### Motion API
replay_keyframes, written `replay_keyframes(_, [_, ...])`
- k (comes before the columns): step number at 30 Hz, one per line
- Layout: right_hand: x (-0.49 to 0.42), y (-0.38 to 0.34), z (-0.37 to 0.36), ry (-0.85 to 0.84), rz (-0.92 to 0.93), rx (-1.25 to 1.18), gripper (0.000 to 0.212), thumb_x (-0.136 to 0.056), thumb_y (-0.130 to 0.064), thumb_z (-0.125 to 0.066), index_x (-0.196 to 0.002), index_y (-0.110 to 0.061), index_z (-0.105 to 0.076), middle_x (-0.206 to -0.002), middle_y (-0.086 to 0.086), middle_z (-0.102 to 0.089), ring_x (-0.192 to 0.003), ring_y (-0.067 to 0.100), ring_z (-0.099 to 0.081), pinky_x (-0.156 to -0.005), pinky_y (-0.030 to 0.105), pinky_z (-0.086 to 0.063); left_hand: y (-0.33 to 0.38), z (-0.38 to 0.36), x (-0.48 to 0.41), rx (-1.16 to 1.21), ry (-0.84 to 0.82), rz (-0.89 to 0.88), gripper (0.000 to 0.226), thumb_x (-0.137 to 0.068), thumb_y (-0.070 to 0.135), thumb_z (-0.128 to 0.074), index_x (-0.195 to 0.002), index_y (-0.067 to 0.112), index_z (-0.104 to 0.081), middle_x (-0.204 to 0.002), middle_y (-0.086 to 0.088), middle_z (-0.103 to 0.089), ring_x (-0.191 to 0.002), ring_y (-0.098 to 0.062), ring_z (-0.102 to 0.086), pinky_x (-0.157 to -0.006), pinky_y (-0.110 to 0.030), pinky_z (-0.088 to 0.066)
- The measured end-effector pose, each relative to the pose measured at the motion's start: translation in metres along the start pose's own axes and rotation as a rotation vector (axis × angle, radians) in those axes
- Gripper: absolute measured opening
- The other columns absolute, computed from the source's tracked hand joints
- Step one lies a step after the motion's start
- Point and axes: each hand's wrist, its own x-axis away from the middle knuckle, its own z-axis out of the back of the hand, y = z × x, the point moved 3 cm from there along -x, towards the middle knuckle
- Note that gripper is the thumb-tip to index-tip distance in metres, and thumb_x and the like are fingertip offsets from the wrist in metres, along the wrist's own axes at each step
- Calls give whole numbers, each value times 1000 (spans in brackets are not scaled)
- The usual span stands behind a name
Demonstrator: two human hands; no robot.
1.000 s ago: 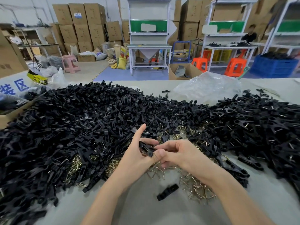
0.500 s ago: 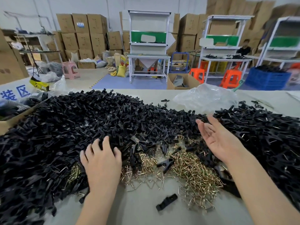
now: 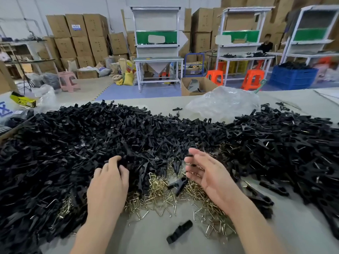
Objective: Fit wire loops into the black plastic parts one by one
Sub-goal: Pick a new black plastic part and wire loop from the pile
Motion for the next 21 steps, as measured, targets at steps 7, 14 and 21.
replay_keyframes(7, [10,1,-18,-26,184,502,26,-104,-10,-53,-114,-25,-70,-96,-2,-76,-83,12,-69,-78,25,-58,9,17,0,248,184,16,30,-102,28,-40,-121,15,-59,-71,9,-54,-89,-18,-49,-56,-33,-36])
replay_keyframes(14, [28,22,-55,-250,200,737,35,-102,-24,-56,-131,-45,-58,-115,-22,-69,-99,5,-69,-92,35,-58,33,18,17,686,223,-80,32,-99,47,-33,-119,36,-56,-61,15,-59,-45,-10,-49,-44,-17,-33])
replay_keyframes(21, [33,41,-73,-345,117,727,30,-103,-8,-52,-114,-28,-70,-90,-23,-74,-80,-8,-66,-73,11,-50,50,5,29,701,146,-166,33,-100,62,-25,-125,50,-44,-80,27,-59,-63,1,-56,-59,-9,-40])
